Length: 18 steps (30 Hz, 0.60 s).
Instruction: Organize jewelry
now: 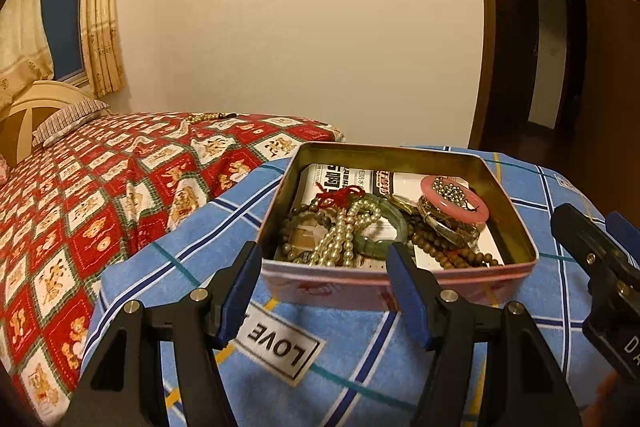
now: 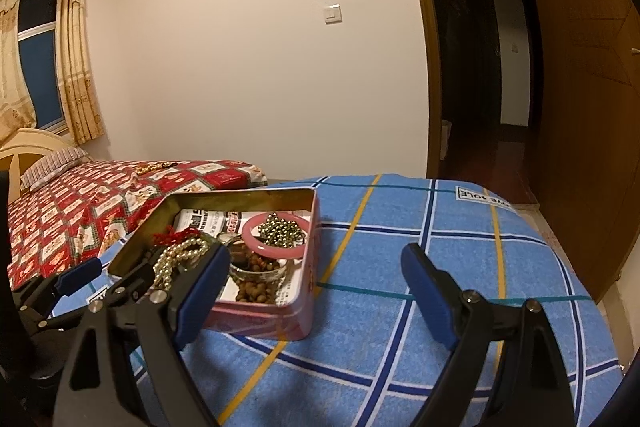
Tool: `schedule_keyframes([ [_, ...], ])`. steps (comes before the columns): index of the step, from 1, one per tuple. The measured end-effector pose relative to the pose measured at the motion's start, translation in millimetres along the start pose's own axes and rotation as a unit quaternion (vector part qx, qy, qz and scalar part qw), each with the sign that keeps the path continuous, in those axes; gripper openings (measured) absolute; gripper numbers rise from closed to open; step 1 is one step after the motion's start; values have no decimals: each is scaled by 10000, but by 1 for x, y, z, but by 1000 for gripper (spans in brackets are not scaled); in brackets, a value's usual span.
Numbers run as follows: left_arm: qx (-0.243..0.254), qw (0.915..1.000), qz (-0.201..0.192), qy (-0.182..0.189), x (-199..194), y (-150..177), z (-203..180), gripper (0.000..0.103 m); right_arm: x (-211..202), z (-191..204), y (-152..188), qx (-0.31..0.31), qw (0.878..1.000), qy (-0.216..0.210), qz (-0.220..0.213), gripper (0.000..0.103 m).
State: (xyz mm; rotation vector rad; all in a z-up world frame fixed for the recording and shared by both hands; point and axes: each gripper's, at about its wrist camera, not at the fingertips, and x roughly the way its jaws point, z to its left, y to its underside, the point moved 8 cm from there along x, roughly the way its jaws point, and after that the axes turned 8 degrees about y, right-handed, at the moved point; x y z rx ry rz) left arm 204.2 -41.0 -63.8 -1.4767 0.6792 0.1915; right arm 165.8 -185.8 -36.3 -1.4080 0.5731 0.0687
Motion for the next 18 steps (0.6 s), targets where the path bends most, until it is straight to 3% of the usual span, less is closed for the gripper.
schedule_keyframes([
  [18, 47, 9999, -54, 86, -56, 30, -5, 65, -57, -3, 18, 71, 9999, -53, -121, 90],
])
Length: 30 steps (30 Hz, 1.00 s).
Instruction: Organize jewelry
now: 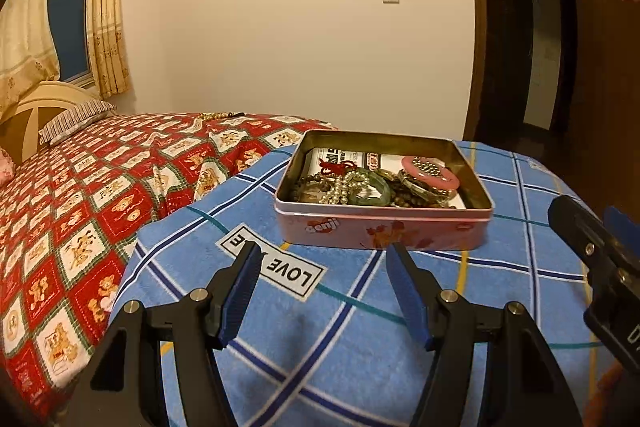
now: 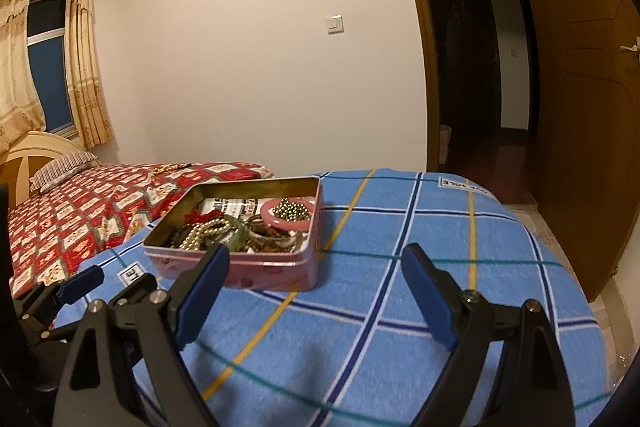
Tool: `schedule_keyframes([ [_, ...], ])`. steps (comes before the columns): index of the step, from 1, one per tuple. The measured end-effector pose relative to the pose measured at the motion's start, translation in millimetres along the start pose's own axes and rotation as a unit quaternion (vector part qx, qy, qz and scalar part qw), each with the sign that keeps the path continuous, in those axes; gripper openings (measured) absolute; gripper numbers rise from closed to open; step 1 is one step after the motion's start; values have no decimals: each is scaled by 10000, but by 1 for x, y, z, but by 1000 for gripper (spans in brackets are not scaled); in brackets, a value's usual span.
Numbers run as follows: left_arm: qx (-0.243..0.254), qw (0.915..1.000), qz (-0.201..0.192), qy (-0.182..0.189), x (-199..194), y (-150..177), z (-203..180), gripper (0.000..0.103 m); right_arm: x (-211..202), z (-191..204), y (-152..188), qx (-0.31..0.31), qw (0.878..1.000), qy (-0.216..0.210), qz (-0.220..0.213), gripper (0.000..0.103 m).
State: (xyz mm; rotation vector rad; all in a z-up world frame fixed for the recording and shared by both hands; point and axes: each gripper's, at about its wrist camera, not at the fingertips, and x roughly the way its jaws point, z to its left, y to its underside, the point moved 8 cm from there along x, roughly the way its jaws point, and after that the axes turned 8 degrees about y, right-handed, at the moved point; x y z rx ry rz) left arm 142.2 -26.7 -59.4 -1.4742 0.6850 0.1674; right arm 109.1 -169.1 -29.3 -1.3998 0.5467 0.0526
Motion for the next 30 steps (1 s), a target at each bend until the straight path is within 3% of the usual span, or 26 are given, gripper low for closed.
schedule_keyframes([
  [6, 2, 10000, -53, 66, -25, 6, 1, 65, -26, -3, 6, 107, 9999, -51, -73, 93],
  [12, 78, 9996, -229, -162, -52, 1, 10, 65, -48, -3, 1, 67, 9999, -118, -104, 94],
  [19, -21, 9975, -687, -178, -84, -29, 15, 66, -83, 9, -34, -92, 9973, -152, -707, 99],
  [26, -13, 9943, -1048, -169, -112, -61, 11, 84, -111, 23, -65, -301, 9904, -49, -1347, 103],
  [30, -122, 9934, -1128, -139, -118, -68, 12, 85, -116, 26, -75, -234, 9883, -159, -1502, 103],
])
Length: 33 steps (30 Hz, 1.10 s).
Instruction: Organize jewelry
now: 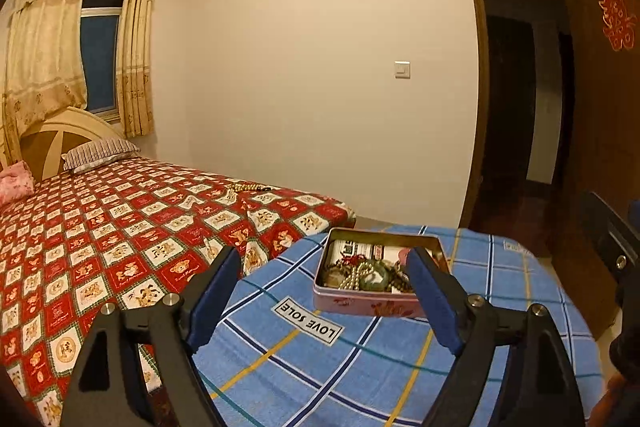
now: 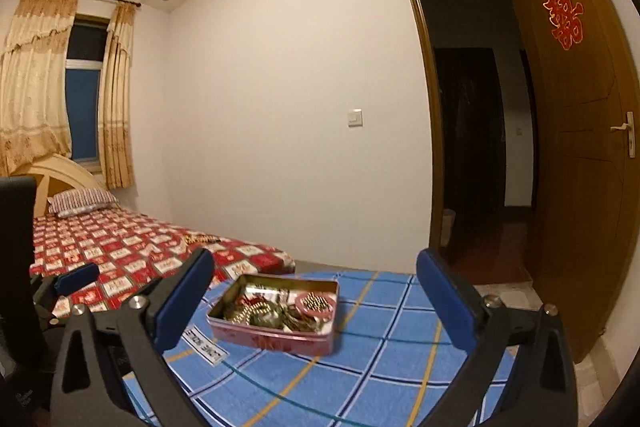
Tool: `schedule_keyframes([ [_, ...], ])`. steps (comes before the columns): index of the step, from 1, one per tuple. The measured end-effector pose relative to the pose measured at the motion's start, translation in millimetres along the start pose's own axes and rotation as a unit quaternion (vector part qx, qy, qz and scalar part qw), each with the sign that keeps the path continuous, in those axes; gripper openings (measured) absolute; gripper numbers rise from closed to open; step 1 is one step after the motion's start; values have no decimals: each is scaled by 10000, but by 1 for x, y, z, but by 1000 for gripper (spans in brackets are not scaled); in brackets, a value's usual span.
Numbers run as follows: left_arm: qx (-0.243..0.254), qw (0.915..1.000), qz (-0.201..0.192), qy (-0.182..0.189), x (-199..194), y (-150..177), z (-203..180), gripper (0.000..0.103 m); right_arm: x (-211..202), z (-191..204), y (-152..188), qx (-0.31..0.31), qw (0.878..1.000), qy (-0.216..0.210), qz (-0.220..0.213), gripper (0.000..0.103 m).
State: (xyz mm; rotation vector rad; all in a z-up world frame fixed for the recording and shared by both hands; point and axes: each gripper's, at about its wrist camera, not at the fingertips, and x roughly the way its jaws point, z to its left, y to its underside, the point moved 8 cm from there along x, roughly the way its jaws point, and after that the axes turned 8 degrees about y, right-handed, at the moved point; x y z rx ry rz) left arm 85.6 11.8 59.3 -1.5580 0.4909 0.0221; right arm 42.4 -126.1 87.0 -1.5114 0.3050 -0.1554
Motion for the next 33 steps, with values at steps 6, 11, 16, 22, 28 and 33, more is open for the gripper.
schedule_keyframes([
  [6, 0, 10000, -73, -14, -6, -2, -1, 85, 1, -6, -4, 245, 9997, 9, 2, 103],
  [11, 61, 10000, -48, -35, -5, 0, -3, 85, 6, -10, 4, 365, 9992, 18, 154, 103],
  [16, 107, 9999, 27, -50, -2, 2, -4, 85, 6, -12, 6, 438, 9988, -22, 223, 103],
  [22, 125, 9999, 32, -59, -2, 3, -5, 85, 5, -14, 5, 433, 9988, -17, 227, 103],
  [28, 123, 9999, 38, -70, -1, 2, -5, 85, 8, -17, 7, 483, 9984, -36, 284, 103],
  [33, 127, 9999, 39, -65, -1, 2, -5, 85, 8, -18, 6, 483, 9984, -33, 288, 103],
])
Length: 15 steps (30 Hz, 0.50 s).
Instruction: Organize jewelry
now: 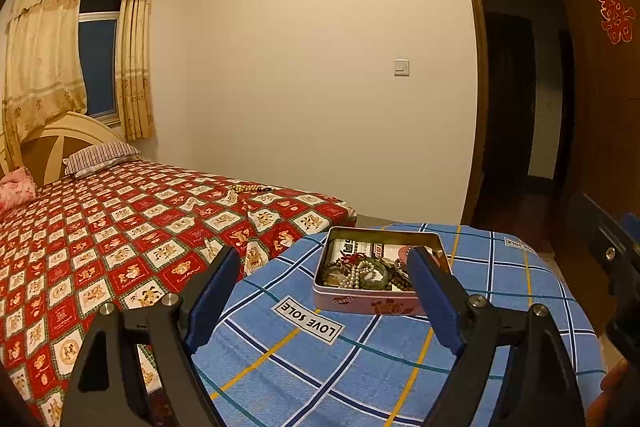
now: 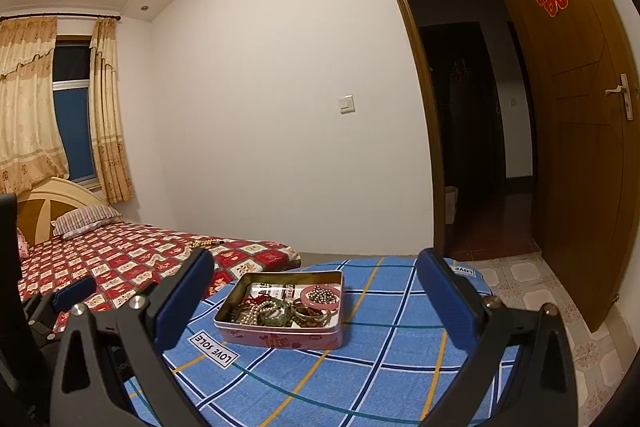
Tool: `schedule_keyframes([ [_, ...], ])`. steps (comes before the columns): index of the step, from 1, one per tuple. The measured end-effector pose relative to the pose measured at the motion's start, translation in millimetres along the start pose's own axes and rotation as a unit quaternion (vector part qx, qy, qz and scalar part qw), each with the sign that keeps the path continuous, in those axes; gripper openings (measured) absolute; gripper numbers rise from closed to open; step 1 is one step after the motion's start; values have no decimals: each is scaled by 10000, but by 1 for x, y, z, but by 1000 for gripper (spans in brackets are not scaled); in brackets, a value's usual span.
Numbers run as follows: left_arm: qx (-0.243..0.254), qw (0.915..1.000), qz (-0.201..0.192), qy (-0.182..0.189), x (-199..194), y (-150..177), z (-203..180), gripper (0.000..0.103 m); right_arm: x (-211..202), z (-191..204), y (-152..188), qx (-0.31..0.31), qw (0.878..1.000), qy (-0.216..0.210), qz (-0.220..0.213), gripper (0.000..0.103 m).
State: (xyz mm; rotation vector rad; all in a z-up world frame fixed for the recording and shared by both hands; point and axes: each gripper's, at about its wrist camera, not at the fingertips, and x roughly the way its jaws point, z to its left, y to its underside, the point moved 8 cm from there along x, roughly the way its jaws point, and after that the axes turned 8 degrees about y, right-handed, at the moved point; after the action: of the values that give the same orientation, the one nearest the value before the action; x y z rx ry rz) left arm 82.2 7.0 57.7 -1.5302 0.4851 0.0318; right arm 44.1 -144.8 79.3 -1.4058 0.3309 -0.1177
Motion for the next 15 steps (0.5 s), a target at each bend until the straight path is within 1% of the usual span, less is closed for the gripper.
schedule_keyframes([
  [15, -10, 10000, 3, -17, 1, 1, 1, 85, 0, 0, 2, 13, 10000, -15, 30, 103],
])
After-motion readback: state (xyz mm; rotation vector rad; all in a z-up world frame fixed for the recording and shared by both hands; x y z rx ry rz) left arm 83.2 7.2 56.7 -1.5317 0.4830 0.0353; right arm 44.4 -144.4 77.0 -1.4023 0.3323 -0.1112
